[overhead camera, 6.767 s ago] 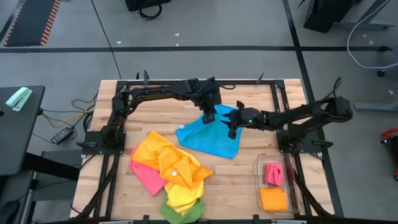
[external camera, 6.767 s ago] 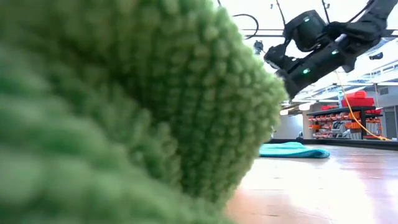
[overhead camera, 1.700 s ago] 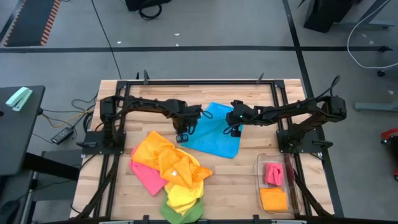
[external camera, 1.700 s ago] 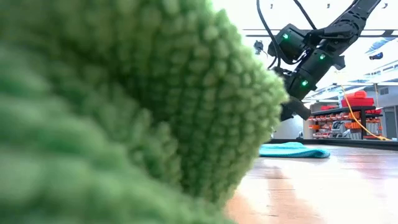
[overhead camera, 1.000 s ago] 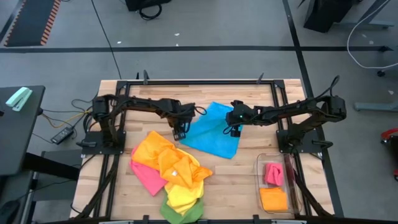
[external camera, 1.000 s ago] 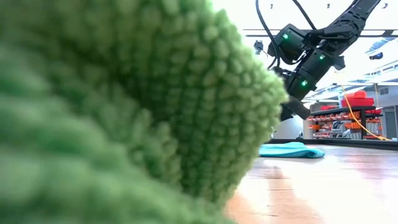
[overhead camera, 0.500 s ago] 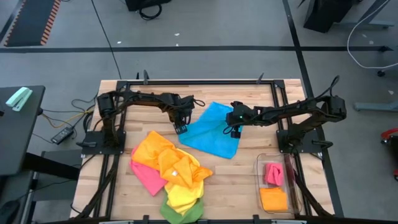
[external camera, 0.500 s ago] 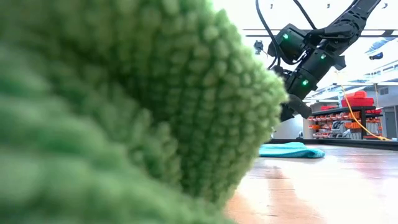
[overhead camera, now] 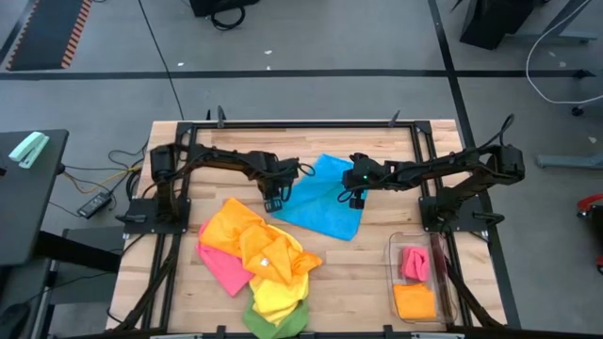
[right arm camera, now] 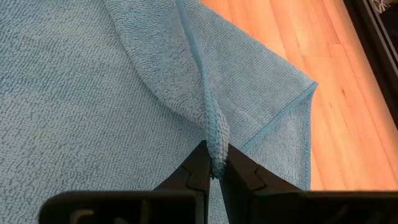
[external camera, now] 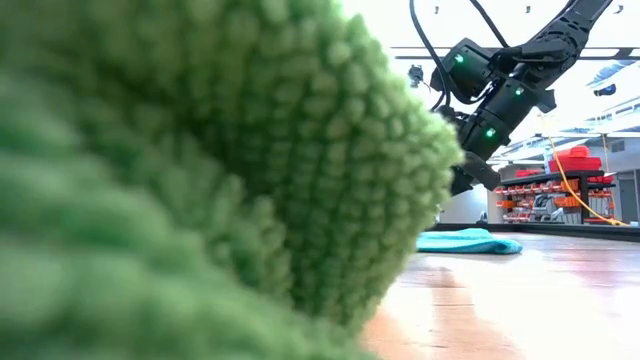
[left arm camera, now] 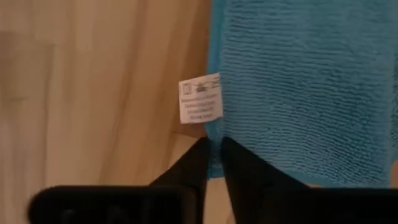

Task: Fold microfiber towels
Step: Fold the blue towel

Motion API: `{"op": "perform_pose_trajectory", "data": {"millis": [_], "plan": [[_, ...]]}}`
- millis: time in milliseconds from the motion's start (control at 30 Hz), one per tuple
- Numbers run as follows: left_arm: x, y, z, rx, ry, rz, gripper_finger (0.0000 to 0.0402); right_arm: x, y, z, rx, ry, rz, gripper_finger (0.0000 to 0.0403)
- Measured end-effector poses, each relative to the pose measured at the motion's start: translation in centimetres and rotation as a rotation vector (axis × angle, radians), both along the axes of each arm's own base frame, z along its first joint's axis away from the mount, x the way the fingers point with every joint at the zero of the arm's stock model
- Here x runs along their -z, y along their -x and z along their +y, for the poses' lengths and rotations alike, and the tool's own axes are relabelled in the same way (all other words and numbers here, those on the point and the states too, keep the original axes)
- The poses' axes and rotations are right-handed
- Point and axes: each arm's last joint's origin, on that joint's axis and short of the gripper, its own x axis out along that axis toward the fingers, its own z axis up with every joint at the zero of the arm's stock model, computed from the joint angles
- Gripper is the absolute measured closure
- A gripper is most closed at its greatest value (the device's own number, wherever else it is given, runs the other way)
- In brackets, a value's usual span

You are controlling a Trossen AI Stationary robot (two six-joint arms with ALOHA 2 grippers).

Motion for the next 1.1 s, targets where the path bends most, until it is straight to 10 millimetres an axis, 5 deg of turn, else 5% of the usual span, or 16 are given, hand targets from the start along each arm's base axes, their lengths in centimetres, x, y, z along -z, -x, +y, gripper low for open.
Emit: {"op": "perform_pose_trajectory", "data": {"millis": [100, 300, 600, 1100], "plan": [[0.0, -0.2, -1.0, 0.006, -0.025, 0.001, 0.0391, 0.0, 0.0, 0.0, 0.000, 0.000, 0.000, 0.0366], [-0.5, -0.5, -2.6, 0.029, -0.089, 0.033, 0.0394, -0.1, -0.1, 0.0, -0.001, 0.006, -0.020, 0.0366], [-5.5, -0.6, -2.2, 0.032, -0.165, -0.046, 0.0396, -0.6, -0.3, -0.3, 0.015, 0.082, -0.010, 0.0366], [-10.8, 2.7, -0.9, 0.001, -0.169, -0.031, 0.0396, -7.9, -3.9, -3.8, -0.099, 0.320, -0.138, 0.0366]]}}
